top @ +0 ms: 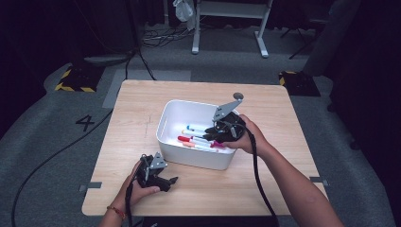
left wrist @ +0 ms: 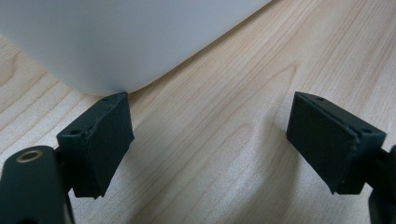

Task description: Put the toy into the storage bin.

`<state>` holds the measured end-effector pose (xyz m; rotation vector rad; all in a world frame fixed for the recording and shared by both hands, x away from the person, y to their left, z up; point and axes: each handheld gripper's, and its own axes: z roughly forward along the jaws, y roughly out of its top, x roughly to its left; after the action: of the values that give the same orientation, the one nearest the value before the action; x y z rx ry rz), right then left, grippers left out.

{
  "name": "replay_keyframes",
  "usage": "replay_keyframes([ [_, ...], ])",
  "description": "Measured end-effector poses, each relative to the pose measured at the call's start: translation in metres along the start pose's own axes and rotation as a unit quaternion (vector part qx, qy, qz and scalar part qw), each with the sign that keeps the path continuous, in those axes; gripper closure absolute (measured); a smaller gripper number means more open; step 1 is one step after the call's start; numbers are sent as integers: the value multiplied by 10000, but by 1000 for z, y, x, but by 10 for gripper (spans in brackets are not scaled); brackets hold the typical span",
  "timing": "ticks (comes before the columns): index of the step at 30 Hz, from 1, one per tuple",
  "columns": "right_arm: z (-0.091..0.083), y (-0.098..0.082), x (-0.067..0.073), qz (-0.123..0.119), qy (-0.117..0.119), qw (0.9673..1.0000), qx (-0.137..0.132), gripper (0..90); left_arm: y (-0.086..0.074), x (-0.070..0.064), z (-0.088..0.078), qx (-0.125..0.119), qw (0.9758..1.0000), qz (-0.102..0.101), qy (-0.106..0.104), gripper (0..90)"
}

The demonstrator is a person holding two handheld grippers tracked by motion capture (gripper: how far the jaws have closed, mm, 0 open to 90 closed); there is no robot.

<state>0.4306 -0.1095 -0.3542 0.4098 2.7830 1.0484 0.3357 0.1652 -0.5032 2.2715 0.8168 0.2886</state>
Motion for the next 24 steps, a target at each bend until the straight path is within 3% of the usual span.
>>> replay_keyframes([
  [7,14,2,9,-147,110,9985,508,748,0,0,0,1,10000,0,0,145],
  [12,19,0,11,-240,254,9968,718,747,0,0,0,0,10000,1,1,145],
  [18,23,0,15,-313,382,9931,1066,747,0,0,0,0,10000,0,0,145],
  [24,24,0,12,-262,444,9922,1133,745,0,0,0,-1,10000,1,2,145],
])
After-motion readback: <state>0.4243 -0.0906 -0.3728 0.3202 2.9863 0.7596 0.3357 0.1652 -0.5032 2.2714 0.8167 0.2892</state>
